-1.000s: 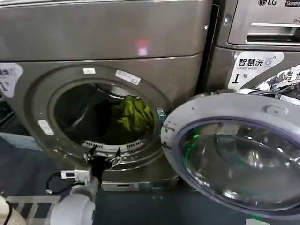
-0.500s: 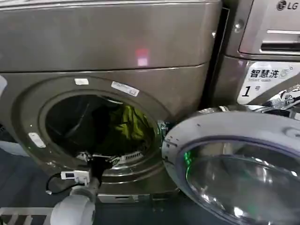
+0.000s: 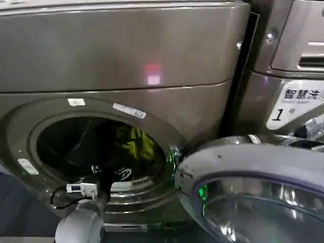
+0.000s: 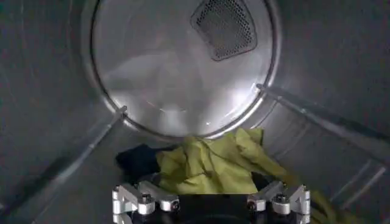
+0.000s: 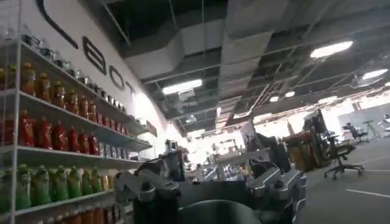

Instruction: Grasp the clothes from the dryer.

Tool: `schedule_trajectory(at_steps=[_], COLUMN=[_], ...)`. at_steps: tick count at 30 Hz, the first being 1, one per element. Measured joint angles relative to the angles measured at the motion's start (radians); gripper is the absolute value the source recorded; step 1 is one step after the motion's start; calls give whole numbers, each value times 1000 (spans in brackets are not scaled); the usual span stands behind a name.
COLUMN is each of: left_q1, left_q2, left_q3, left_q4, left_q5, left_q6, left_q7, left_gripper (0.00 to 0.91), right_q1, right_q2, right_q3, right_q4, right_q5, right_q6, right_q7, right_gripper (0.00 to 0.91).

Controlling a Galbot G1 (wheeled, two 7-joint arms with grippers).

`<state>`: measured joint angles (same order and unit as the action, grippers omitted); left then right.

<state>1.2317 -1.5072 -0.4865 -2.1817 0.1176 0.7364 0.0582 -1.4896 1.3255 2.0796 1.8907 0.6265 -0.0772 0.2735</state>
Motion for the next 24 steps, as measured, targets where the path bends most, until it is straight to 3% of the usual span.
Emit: schedule_trajectory(at_steps=[24], left_q1=[-432], left_q2=[0], left_q3=[-1], left_q4=[558], left_q5=[78], left_q6=[0], left_q7=[96], left_gripper=[907], right_q1=[9], right_q2=[-7], right_q3=[-29], right_q4=[-1], right_q5=[-17], right_q6=[6], right_q7=[-6], right_gripper=[907])
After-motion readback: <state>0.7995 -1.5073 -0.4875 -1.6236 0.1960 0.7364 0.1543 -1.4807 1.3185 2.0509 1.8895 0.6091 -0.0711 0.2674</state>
